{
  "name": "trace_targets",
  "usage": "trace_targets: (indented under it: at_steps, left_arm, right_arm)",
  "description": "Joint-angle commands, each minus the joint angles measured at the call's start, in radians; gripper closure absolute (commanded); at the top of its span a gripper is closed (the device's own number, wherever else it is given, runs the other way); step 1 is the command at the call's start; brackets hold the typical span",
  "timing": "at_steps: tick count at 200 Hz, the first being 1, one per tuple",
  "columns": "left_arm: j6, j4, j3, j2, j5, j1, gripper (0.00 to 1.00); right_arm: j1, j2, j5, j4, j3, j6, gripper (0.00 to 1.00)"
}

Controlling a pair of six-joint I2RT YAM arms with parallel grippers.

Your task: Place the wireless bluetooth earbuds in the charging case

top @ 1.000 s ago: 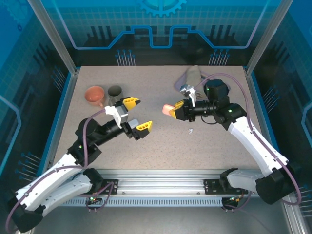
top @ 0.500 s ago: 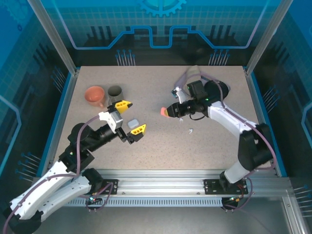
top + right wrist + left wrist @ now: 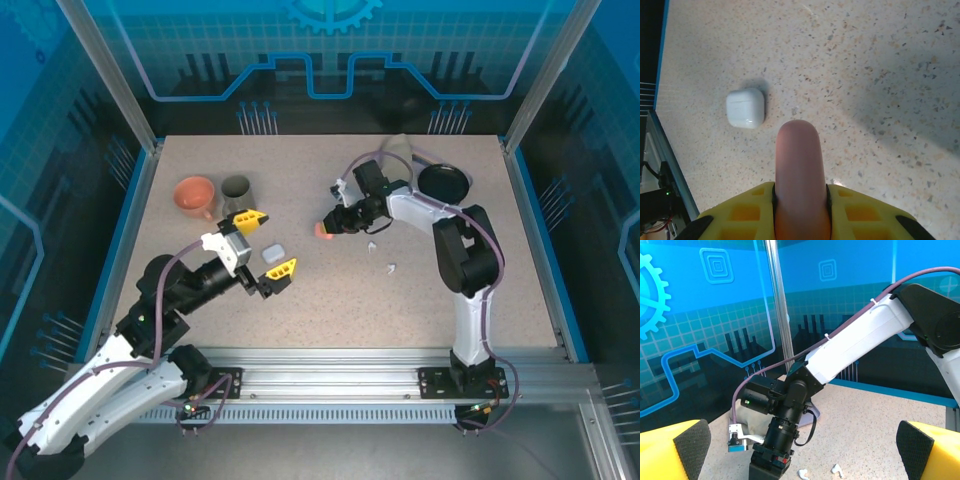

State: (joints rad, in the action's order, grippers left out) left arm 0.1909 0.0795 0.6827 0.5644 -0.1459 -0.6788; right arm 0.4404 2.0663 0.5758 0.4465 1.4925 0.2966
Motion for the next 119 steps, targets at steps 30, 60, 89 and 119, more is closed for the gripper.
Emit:
trace_targets:
  at_steps: [30, 60, 89, 119]
  left_arm:
    - [0.018, -0.017, 0.021, -0.001, -0.004, 0.001, 0.01]
    - [0.012, -0.016, 0.013, 0.002, -0.004, 0.001, 0.01]
    - [0.007, -0.017, 0.011, 0.006, -0.004, 0.001, 0.01]
    - [0.006, -0.020, 0.009, 0.014, 0.001, 0.002, 0.01]
  right_arm:
    - [0.014, 0.095, 0.000, 0.071, 0.095, 0.006, 0.83]
    - [0.014, 0.126, -0.011, 0.089, 0.114, -0.002, 0.82]
    - [0.010, 0.141, -0.022, 0.096, 0.117, -0.007, 0.80]
    - [0.005, 0.140, -0.045, 0.101, 0.111, -0.013, 0.74]
